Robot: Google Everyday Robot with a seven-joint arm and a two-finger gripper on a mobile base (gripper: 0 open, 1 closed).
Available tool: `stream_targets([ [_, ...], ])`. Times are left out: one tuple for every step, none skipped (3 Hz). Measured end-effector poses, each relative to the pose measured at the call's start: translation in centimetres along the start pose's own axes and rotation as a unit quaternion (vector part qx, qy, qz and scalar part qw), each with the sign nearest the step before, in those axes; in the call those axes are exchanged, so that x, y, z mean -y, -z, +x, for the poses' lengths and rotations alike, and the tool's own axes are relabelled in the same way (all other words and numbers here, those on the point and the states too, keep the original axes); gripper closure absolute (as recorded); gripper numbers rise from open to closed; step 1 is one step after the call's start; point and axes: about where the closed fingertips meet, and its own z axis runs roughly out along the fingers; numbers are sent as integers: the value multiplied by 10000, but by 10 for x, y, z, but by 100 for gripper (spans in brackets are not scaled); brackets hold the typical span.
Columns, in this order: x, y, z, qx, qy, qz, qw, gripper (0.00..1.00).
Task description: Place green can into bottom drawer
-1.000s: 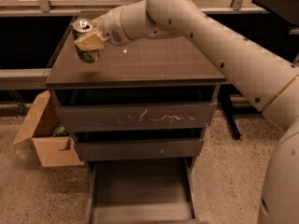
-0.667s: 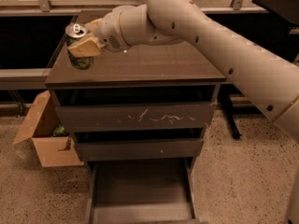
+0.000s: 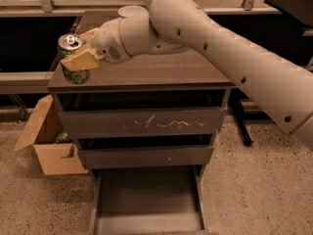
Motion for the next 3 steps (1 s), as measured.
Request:
stream_targets([
  [-7,-7,13,-46,-2,-175,9998,100],
  [-40,-10,37,-69,-40,-281,9996,100],
  [-70,-15,65,-214,-177,-363,9990,100],
])
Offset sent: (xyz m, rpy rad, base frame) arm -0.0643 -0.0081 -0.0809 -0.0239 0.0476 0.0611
